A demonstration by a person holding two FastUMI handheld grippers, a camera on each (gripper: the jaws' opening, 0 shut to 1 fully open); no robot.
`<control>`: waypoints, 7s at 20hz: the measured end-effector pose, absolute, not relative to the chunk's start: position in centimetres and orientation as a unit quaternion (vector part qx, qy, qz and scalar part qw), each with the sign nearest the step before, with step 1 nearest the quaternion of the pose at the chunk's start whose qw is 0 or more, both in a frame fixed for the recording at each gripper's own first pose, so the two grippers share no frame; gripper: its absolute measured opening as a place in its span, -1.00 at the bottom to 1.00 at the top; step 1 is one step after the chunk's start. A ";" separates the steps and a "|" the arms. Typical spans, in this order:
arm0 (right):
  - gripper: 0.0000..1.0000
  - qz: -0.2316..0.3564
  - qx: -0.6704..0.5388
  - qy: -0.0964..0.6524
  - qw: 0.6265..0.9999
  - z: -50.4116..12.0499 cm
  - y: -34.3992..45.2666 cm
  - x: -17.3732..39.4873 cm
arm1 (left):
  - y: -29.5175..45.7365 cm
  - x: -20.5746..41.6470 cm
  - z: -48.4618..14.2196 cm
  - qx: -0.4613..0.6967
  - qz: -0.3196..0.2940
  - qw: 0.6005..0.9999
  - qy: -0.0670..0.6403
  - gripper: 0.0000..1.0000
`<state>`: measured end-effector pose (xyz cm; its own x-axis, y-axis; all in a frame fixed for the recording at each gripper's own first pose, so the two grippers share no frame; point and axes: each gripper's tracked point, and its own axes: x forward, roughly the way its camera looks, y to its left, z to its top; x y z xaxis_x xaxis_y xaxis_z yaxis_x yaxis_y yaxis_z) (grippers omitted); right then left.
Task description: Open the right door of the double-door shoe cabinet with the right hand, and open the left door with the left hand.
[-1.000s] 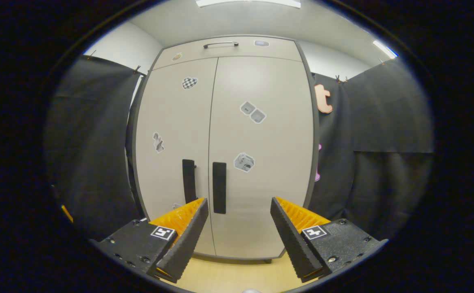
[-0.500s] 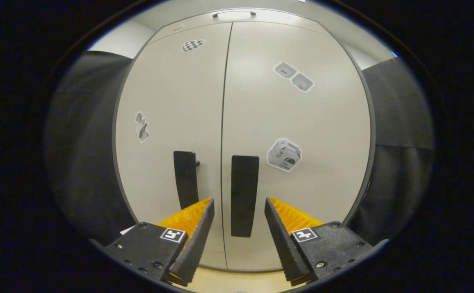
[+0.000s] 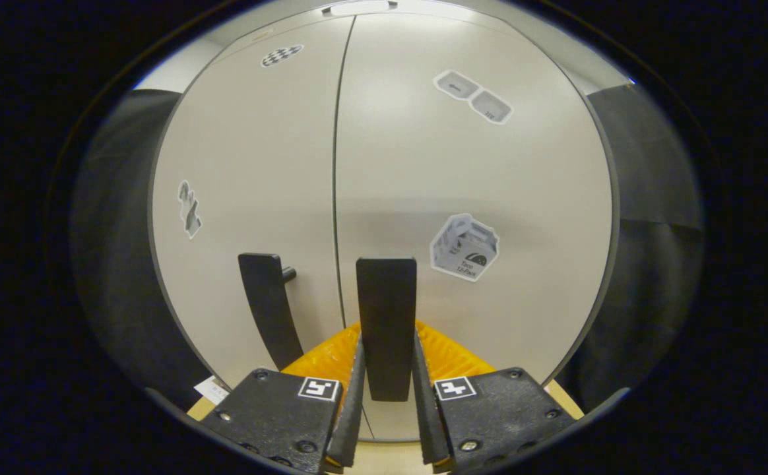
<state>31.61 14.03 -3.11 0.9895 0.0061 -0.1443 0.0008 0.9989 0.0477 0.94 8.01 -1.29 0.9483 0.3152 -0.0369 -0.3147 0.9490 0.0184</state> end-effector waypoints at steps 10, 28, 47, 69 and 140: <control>-0.39 0.032 0.022 0.082 0.996 -3.3 13.4 29.0 | 7.9 0.8 -1.5 0.001 0.137 0.990 0.017 0.92; -0.48 0.009 0.033 0.080 0.996 -4.1 6.4 16.5 | 5.7 -5.3 -1.9 -0.013 0.079 0.997 0.009 0.92; -0.87 0.005 0.029 0.075 0.997 -4.1 -6.7 11.7 | -4.2 -5.0 -0.9 -0.001 0.030 0.999 0.010 0.92; 0.52 0.039 0.012 0.054 0.998 -2.6 -14.0 9.1 | -8.7 -8.7 0.0 0.001 0.140 0.990 0.031 0.92; 1.00 -0.020 0.009 0.027 0.999 1.0 1.4 -1.0 | -5.9 23.3 -2.4 0.000 -0.076 0.997 0.026 -0.70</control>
<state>-1.04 1.43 0.99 0.9977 -0.0396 -0.0542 0.0406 0.9990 0.0161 23.26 -5.94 -2.42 0.9871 -0.1516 -0.0521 0.1515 0.9884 -0.0048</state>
